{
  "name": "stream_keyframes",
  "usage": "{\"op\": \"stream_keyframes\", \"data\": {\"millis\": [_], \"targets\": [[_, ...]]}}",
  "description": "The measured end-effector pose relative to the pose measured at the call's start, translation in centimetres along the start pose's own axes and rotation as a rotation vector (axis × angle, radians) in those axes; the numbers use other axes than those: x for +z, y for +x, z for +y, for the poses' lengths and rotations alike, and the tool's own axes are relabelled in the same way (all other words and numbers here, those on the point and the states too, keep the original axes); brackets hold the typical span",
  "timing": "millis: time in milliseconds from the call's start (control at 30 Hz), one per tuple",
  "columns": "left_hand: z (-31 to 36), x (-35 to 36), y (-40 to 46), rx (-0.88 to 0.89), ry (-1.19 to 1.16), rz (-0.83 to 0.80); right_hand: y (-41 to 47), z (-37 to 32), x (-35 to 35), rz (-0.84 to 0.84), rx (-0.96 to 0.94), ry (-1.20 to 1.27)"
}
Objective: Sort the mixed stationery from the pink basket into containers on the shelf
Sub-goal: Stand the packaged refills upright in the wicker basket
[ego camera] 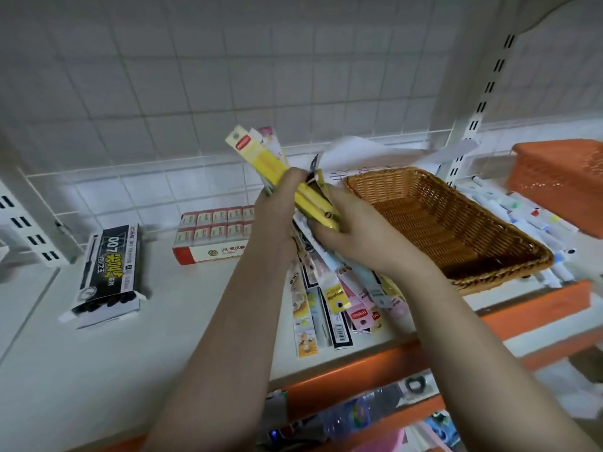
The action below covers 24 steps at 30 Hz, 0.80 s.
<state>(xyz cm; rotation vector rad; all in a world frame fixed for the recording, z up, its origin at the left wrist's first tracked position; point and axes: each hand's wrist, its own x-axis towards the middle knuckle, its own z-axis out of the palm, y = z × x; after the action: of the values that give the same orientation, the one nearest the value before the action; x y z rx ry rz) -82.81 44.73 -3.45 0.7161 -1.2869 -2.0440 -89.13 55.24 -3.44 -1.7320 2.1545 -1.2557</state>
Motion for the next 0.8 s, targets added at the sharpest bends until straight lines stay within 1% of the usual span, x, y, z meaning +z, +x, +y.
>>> {"op": "stream_keyframes", "data": {"millis": [67,133,200,300,367,400,467,533,600,667,700,800], "targets": [[-0.3,-0.1,0.0,-0.024,-0.042,0.079,-0.3,0.1,0.1,-0.021,-0.003,0.053],[-0.3,-0.4,0.3,-0.036,-0.115,0.104,-0.6,0.5,-0.5,-0.043,0.035,0.149],[-0.4,-0.9,0.9,-0.058,-0.182,0.123,-0.9,1.4,-1.5,-0.085,0.06,0.141],[0.2,-1.0,1.3,-0.028,-0.195,0.228,-1.0,2.6,-2.9,-0.163,0.1,0.071],[0.4,-0.7,1.4,-0.019,-0.257,0.293,-1.1,2.8,-4.0,-0.214,0.142,0.13],[0.4,-0.3,1.3,0.003,-0.324,0.304,-1.2,3.0,-4.6,-0.225,0.141,0.182],[0.3,0.5,1.2,0.051,-0.459,0.322,-1.4,3.7,-6.5,-0.215,0.115,0.215],[-0.1,1.6,1.2,0.072,-0.487,0.378,-1.6,4.9,-8.6,-0.186,0.096,0.241],[-0.6,3.0,1.0,0.089,-0.533,0.428,-1.6,6.1,-10.9,-0.111,0.11,0.379],[-0.9,4.8,0.4,0.083,-0.538,0.423,-1.6,7.0,-12.8,-0.037,0.144,0.541],[-1.1,6.1,0.0,0.066,-0.485,0.389,-1.6,7.5,-13.5,-0.021,0.154,0.592],[-1.5,10.6,-1.8,0.023,-0.283,0.212,-1.8,8.9,-15.1,-0.034,0.191,0.726]]}}
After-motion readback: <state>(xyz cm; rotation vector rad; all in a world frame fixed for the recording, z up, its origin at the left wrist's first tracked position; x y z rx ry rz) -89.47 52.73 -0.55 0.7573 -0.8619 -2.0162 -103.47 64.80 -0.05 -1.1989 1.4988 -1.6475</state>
